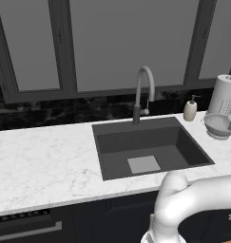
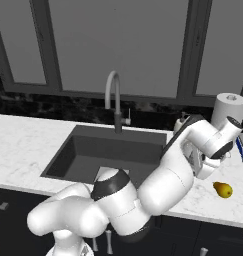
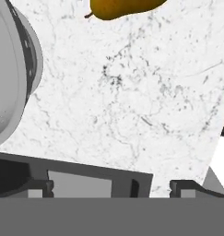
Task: Put the colander in the sink, put the pear in the colander, and turn on the sink faucet and pour water over the colander.
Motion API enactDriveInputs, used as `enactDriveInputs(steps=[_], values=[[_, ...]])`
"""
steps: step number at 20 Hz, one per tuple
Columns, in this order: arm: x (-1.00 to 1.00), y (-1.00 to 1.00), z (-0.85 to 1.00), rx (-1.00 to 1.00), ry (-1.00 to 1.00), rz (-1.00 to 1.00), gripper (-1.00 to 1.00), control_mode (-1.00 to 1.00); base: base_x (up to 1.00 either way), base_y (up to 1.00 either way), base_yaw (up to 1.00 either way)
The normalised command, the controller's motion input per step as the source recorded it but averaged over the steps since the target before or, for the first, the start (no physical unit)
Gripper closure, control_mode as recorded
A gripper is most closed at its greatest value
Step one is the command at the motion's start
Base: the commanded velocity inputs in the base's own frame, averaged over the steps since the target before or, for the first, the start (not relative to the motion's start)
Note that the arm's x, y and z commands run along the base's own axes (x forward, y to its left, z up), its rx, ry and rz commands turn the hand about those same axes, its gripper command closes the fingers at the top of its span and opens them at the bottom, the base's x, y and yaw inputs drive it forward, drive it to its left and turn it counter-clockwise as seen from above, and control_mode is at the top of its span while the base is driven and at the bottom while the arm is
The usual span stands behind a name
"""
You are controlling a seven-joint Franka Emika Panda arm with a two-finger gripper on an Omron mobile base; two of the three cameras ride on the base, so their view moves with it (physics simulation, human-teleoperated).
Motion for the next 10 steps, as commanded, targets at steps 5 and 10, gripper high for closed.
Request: enactDriveInputs(steps=[5, 10], values=[[0.19, 0.00, -0.19, 0.00, -0.08, -0.04, -1.00, -1.00, 0.00, 0.00, 0.00], [0.17, 0.00, -0.24, 0.00, -0.02, -0.13, -1.00, -1.00, 0.00, 0.00, 0.00]])
